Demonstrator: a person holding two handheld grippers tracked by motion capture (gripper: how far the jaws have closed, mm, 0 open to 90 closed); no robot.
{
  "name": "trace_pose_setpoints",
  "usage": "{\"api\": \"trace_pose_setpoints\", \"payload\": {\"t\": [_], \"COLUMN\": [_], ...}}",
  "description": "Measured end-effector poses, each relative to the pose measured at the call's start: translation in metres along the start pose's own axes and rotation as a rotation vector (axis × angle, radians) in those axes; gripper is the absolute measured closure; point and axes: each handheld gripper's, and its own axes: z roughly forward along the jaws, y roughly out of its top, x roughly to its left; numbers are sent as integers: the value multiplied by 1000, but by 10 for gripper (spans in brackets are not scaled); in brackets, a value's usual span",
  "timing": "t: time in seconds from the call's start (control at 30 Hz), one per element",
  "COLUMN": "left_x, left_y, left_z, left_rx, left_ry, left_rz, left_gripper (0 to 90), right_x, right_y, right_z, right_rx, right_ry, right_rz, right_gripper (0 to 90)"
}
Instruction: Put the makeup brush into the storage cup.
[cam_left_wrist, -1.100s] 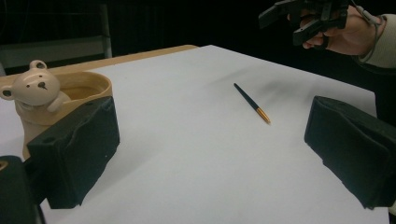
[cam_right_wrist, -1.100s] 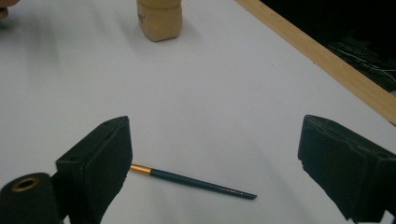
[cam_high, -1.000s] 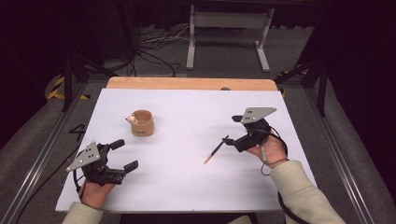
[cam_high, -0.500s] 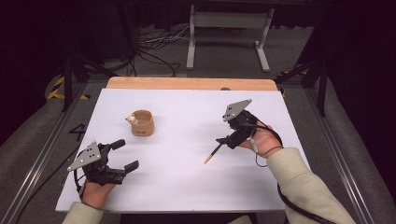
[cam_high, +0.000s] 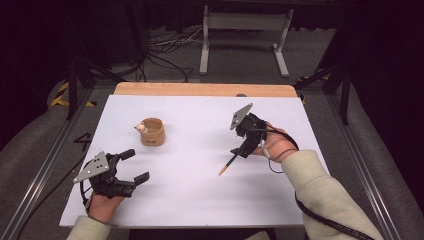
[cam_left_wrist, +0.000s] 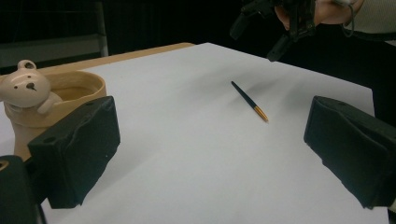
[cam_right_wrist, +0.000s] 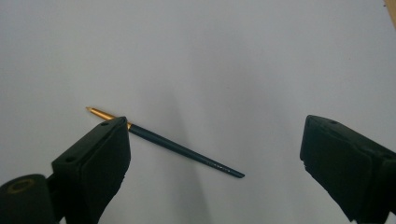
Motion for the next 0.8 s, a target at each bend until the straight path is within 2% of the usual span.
{"api": "trace_pose_setpoints", "payload": {"t": [0.2,0.27,0.37,0.5,0.8], "left_x": [0,1,-1,-2,-4], "left_y": [0,0,-1,-1,-2], "left_z": [4,4,1,-3,-8], "left_rx": [0,3,0,-3,-4], "left_ry": [-4,-2,-3,8,24], "left_rz": [2,8,2,10,15], "left_gripper": [43,43,48,48,51], "right_x": [-3,-4,-7,-7,-6], "right_y": [2,2,1,1,1], "right_z": [5,7,10,14,36], "right_rx": [40,63,96,113,199], "right_ry": [19,39,45,53,89], "right_rz": [-10,-18,-24,-35,-75], "right_gripper": [104,109,114,124,166]}}
